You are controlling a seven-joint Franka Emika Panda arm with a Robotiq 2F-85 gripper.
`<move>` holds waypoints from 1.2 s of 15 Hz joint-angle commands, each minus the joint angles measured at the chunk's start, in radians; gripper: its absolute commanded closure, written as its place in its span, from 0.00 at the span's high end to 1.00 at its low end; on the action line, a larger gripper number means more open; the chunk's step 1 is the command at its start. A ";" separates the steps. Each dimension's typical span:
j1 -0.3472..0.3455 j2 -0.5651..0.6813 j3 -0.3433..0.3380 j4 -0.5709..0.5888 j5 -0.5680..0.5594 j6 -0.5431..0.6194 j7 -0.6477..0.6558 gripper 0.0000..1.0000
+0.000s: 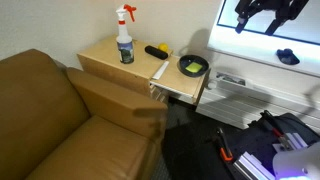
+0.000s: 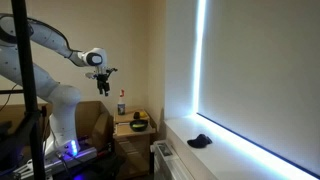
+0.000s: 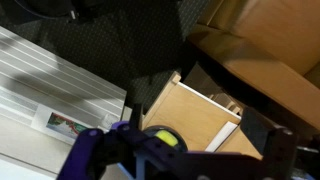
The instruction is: Move the yellow sponge from the black bowl and place it on the open drawer
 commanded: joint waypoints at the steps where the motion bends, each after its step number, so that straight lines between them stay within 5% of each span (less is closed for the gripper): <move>1: -0.005 0.001 0.004 -0.006 0.003 -0.006 -0.003 1.00; 9: -0.002 0.016 -0.002 0.002 -0.012 -0.016 -0.021 1.00; 12: -0.101 0.227 -0.001 -0.005 -0.025 0.121 0.090 1.00; 18: -0.139 0.573 -0.009 -0.013 0.062 0.449 0.309 1.00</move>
